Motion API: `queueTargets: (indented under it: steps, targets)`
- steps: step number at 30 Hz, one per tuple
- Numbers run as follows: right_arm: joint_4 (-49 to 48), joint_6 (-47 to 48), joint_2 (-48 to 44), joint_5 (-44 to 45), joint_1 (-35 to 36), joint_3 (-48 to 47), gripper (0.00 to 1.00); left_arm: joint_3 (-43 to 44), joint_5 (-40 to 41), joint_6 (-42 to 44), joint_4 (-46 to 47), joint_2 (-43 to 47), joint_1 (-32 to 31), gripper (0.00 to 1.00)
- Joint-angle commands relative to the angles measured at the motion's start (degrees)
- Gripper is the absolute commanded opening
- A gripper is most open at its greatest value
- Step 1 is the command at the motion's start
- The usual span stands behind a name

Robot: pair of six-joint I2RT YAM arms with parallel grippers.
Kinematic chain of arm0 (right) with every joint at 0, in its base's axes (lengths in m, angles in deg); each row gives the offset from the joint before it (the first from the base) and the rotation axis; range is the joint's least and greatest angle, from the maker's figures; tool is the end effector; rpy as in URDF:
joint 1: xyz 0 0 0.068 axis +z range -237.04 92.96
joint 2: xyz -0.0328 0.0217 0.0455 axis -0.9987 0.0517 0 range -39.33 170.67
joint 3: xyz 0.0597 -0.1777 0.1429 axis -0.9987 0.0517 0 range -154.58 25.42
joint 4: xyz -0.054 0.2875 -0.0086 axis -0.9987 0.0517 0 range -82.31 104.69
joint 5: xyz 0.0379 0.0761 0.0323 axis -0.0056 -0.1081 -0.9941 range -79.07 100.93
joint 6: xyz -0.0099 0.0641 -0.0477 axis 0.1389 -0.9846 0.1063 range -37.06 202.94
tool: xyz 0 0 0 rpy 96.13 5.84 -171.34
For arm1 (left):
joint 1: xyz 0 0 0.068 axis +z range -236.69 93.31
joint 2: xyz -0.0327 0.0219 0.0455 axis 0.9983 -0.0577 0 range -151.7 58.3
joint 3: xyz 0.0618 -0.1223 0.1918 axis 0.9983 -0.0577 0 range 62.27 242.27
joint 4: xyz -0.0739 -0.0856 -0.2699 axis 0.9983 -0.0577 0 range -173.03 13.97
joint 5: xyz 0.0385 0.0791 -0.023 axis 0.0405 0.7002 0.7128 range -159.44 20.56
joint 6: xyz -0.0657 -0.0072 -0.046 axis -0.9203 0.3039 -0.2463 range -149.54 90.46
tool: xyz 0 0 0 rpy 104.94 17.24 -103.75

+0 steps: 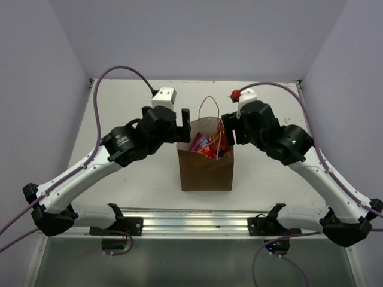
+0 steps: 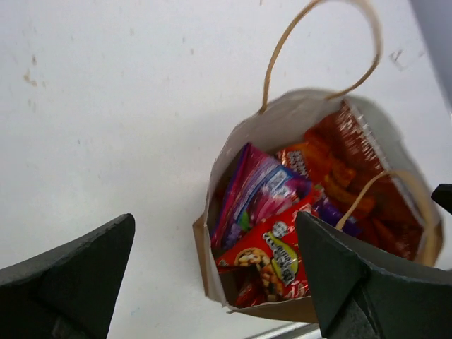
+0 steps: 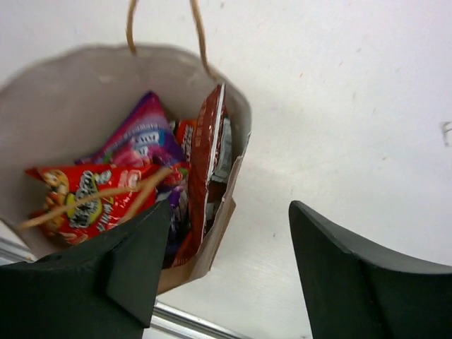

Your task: Place the snacks into the paper bag

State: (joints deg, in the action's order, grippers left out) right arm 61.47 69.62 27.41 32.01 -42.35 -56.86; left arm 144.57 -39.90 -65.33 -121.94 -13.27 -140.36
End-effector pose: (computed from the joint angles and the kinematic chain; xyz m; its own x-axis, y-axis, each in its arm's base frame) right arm 0.2251 0.1874 0.3670 -0.5331 -0.2249 -0.8156 -0.3417 0.9391 -0.0355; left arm 0.2177 -0.2379 0.3606 -0.5471 -0.1148 -0.8291 0.1751 0.9529 -0.2475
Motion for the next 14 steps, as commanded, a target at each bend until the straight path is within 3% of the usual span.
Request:
queueTargets:
  steps: [1,4,9,12,14]
  targets:
    - [6.2,1.5,0.2,8.5,0.2,-12.8,0.74,13.9,8.7,3.2,1.3,-1.1,-1.0,1.00]
    - [7.9,2.6,0.3,13.9,0.2,-18.0,0.76,21.2,12.7,7.3,1.4,-2.9,-1.0,1.00]
    - [8.5,3.0,-0.6,19.1,0.2,-18.8,0.79,22.6,14.1,11.4,4.0,-3.8,-0.9,1.00]
    - [10.1,2.3,0.7,20.6,0.2,-18.6,0.73,22.1,12.0,11.3,4.6,-4.5,0.2,1.00]
    - [10.6,2.4,2.1,22.2,0.2,-18.4,0.74,21.6,6.1,11.4,6.7,-4.6,4.1,1.00]
